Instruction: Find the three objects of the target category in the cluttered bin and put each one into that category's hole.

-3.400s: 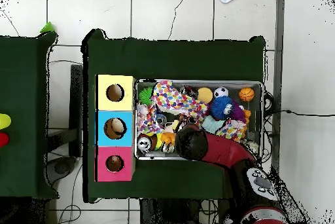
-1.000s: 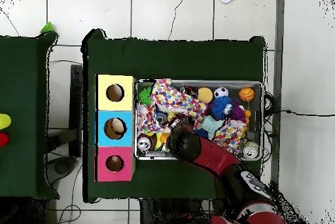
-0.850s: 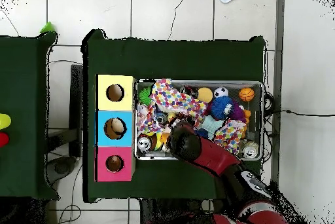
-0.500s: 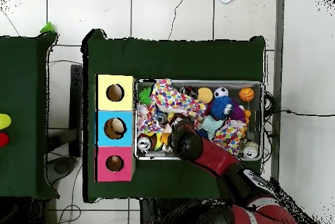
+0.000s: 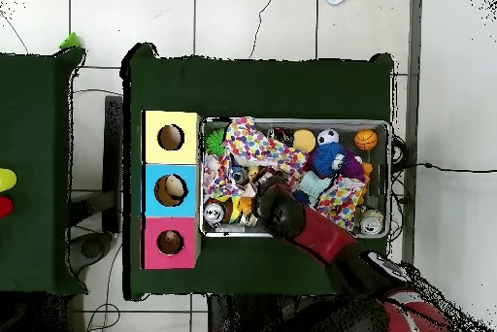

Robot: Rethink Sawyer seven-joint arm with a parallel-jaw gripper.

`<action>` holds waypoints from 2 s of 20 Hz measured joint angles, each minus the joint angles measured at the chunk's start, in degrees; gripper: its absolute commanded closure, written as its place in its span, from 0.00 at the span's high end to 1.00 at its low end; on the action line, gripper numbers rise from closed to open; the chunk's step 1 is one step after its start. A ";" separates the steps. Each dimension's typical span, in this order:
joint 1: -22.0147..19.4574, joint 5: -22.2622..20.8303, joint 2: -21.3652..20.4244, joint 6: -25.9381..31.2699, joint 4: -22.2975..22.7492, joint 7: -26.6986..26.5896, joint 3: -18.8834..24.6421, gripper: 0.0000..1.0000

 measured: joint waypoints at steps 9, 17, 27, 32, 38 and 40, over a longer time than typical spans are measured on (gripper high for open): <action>-7.14 -0.26 2.59 -0.78 0.09 0.00 6.47 0.00; -8.12 -0.24 2.97 -0.78 0.08 0.00 7.65 0.00; -8.40 -0.07 2.98 -0.61 0.09 0.00 8.28 0.00; -9.96 0.42 2.87 0.93 0.58 0.00 10.41 0.00; -12.04 0.99 2.10 3.79 1.70 0.00 13.11 0.00; -12.36 1.17 1.83 5.07 1.77 0.00 13.87 0.00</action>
